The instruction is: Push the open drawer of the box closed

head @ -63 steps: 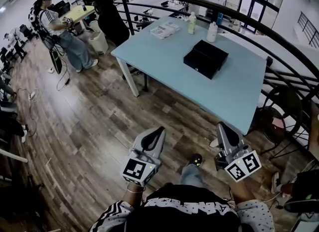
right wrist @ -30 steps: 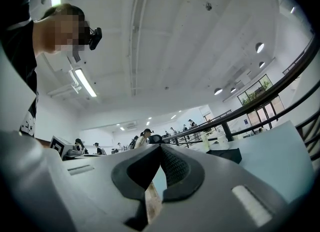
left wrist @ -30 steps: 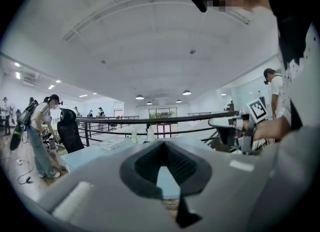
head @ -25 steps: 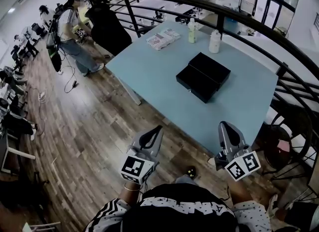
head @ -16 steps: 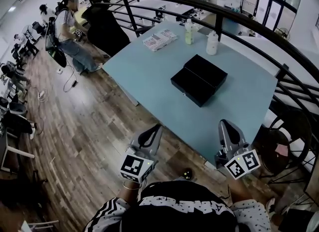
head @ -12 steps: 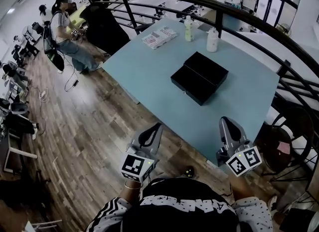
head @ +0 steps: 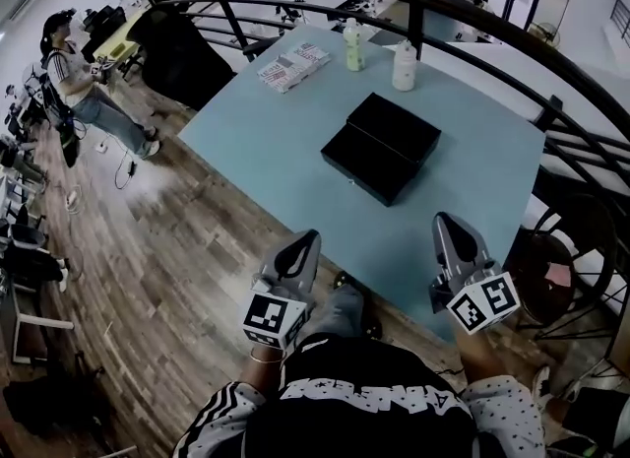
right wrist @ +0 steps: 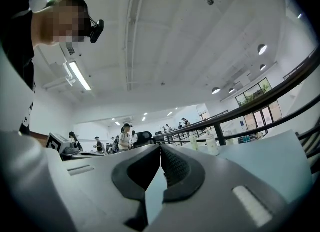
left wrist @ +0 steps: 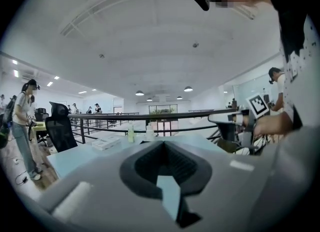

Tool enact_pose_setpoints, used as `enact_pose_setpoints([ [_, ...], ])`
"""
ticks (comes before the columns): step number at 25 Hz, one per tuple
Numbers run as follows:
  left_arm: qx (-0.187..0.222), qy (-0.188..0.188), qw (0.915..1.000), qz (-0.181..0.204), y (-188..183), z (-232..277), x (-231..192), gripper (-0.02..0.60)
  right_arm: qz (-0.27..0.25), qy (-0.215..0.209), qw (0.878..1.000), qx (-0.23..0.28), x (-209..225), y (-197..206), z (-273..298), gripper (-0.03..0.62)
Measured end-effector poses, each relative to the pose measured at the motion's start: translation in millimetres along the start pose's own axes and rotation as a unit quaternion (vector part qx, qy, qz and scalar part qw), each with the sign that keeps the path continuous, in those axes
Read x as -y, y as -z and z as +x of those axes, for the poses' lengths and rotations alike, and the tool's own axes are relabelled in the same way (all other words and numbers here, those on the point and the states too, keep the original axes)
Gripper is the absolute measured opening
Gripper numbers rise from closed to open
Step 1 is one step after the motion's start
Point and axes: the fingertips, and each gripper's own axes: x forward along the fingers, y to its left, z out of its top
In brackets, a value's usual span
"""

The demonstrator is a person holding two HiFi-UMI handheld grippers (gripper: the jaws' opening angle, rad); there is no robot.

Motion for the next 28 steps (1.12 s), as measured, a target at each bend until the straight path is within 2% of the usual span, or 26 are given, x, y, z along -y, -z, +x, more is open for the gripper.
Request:
enact_pose_setpoints([
  [6, -0.009, 0.043, 0.9990, 0.010, 16, 50, -10, 0.000, -0.011, 0.032, 0.999, -0.009, 25, -1, 22, -0.006],
  [14, -0.048, 0.072, 0.9962, 0.011, 54, 102, -49, 0.000, -0.016, 0.067, 0.997, -0.030, 51, 12, 67, -0.006],
  [28, -0.110, 0.115, 0.9872, 0.005, 126, 167, -98, 0.000, -0.010, 0.137, 0.986, -0.095, 97, 70, 139, -0.002],
])
